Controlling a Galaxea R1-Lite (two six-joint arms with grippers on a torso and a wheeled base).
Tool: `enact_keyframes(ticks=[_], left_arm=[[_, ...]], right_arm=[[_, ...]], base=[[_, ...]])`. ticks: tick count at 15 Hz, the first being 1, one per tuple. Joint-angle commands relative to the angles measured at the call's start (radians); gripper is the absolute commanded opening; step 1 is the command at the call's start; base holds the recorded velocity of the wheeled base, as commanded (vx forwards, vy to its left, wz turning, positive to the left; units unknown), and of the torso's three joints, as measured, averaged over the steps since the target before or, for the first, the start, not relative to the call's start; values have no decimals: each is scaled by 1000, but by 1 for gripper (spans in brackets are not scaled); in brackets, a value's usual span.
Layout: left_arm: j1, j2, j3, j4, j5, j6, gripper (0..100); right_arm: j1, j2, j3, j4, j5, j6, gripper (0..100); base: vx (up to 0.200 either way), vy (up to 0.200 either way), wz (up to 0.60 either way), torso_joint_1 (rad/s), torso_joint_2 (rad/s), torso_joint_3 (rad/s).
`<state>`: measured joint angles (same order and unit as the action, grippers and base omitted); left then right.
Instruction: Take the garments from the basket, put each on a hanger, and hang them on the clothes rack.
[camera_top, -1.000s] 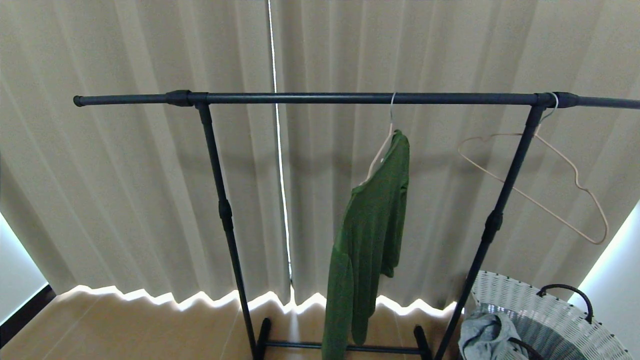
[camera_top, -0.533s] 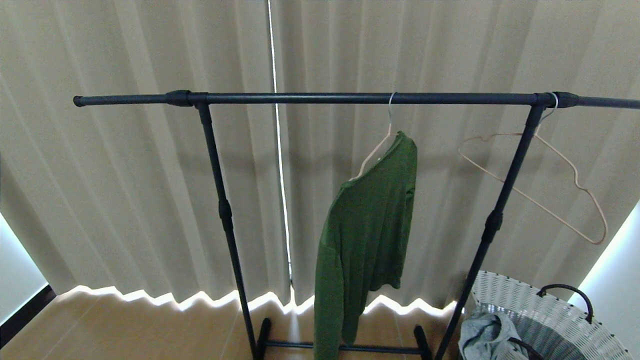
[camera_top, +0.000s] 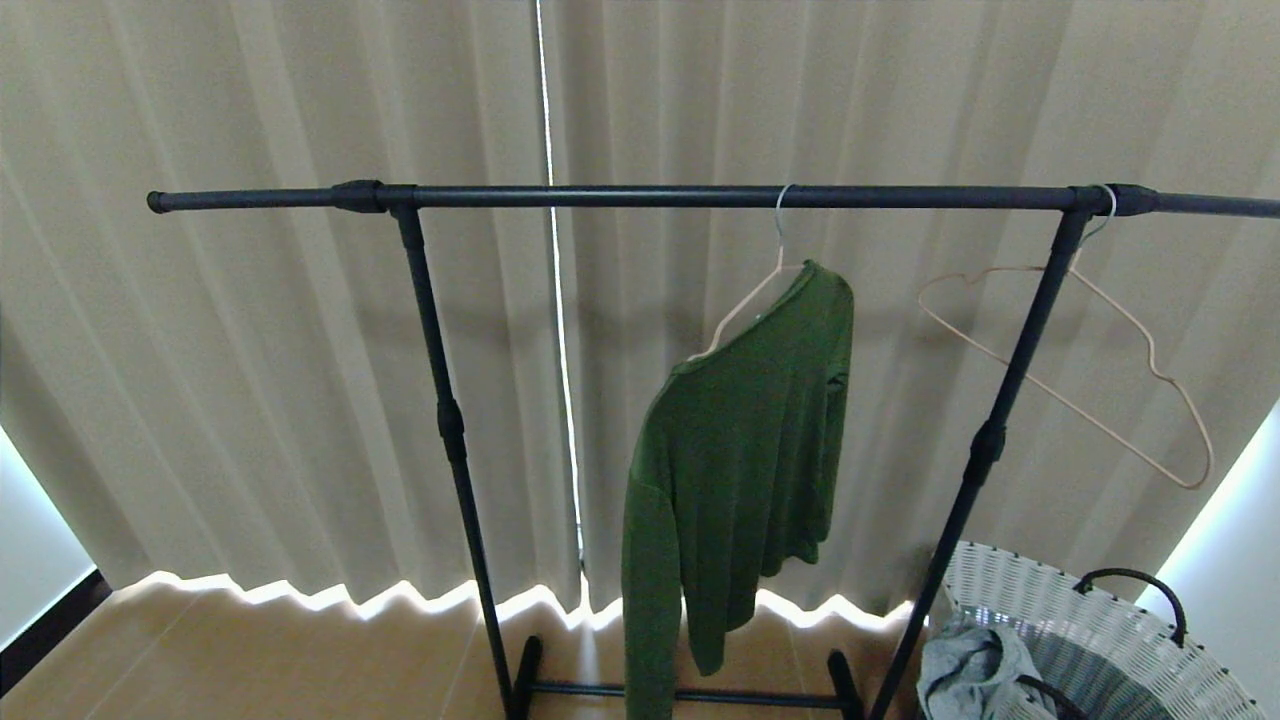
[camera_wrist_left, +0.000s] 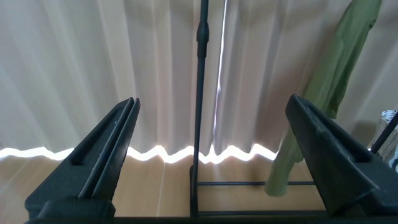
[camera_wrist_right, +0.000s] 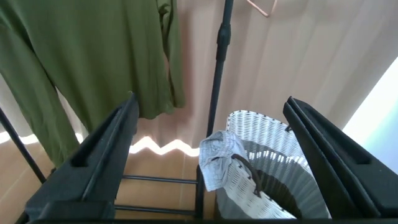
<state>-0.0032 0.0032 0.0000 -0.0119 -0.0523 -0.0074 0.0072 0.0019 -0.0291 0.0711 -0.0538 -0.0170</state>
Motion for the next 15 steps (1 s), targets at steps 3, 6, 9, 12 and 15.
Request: enact_keyframes(ticks=[3, 6, 9, 12, 15], left_arm=[[-1, 0, 0, 0, 0, 0, 100], [-1, 0, 0, 0, 0, 0, 100], [-1, 0, 0, 0, 0, 0, 100], [0, 0, 0, 0, 0, 0, 100], [-1, 0, 0, 0, 0, 0, 100]], right_arm=[[0, 0, 6, -24, -3, 38, 100], [2, 0, 8, -25, 3, 26, 100], [0, 0, 8, -25, 3, 26, 100], [0, 0, 9, -25, -4, 23, 100], [0, 0, 9, -24, 0, 14, 100]], base=[[0, 0, 0, 0, 0, 0], [0, 0, 0, 0, 0, 0], [0, 0, 0, 0, 0, 0], [0, 0, 0, 0, 0, 0], [0, 0, 0, 0, 0, 0]])
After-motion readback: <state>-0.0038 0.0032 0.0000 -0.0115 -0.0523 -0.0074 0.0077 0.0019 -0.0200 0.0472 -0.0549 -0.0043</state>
